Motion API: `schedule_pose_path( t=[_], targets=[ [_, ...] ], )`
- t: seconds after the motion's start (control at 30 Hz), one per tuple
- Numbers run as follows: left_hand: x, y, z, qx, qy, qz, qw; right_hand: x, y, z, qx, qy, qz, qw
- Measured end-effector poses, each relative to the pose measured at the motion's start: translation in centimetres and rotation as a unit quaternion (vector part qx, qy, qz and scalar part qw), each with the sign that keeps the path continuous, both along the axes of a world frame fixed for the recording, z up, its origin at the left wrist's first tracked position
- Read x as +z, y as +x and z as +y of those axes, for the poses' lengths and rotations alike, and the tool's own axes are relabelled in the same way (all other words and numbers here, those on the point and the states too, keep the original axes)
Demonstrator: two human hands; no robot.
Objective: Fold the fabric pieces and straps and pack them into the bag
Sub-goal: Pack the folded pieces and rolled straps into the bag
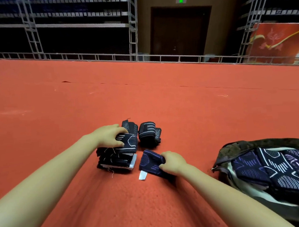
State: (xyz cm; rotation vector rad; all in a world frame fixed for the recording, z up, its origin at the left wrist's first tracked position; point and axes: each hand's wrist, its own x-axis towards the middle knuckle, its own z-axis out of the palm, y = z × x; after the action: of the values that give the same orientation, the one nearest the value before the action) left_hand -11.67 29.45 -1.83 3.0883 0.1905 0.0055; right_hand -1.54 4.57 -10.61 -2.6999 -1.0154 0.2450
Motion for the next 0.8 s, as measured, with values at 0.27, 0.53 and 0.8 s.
schedule_pose_path(
  t=[0.27, 0.53, 0.8],
  targets=[
    [2.2, -2.8, -4.6, -0.002, -0.175, -0.052, 0.983, 0.7, -3.8, -5.1, -0.039, 0.215, 0.130, 0.967],
    [-3.3, -5.3, -17.6, 0.077, -0.416, -0.154, 0.893, 0.7, -7.5, -13.8, -0.161, 0.456, 0.178, 0.857],
    [-10.5, -6.5, -26.6, 0.173, -0.595, -0.193, 0.761, 2.5, -9.7, -19.1, -0.155, 0.487, 0.179, 0.841]
  ],
)
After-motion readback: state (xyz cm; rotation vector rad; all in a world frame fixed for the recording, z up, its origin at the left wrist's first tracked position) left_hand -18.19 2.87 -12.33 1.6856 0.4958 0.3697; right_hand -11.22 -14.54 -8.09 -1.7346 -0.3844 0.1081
